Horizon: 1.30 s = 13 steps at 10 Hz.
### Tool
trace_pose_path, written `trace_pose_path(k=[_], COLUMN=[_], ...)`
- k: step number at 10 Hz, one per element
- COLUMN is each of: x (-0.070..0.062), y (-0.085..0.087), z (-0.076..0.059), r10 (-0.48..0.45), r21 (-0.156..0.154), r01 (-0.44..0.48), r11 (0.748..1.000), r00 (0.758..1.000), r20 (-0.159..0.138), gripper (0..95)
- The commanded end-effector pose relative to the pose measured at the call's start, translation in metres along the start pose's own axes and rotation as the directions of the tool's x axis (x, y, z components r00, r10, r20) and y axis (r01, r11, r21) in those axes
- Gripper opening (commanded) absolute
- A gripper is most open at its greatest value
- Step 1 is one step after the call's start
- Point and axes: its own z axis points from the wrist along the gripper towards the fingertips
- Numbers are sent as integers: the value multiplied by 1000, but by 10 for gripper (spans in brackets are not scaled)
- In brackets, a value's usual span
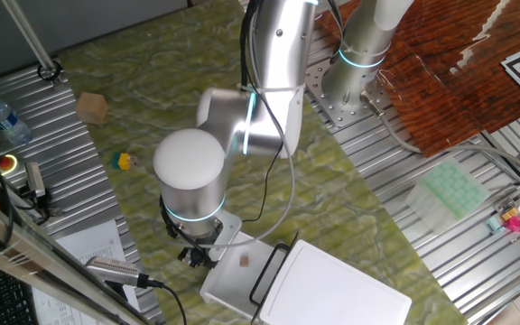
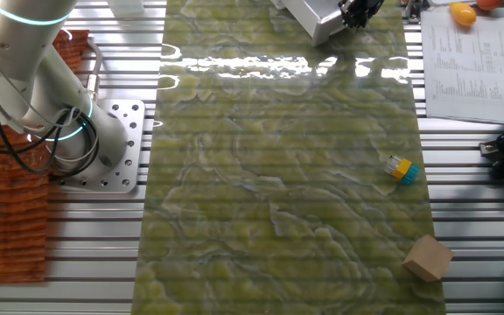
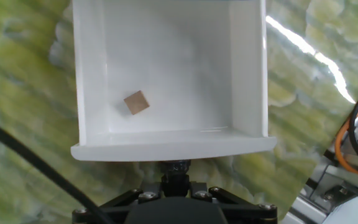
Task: Put things in the drawer
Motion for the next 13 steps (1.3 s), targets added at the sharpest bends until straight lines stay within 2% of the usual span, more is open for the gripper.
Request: trace_pose_path(k=[1,9,10,13], x=[-2,-3,-4,-6], y=[0,-1,-1,-2], z=[-2,-2,-2,-2], r10=[-7,-21,-25,-37], r21=[-10,-13,-17,-21], r01=[7,22,25,38], r11=[1000,1000,1000,999], r00=[1000,999,999,998], r20=[9,32,42,42], gripper=[0,0,0,0])
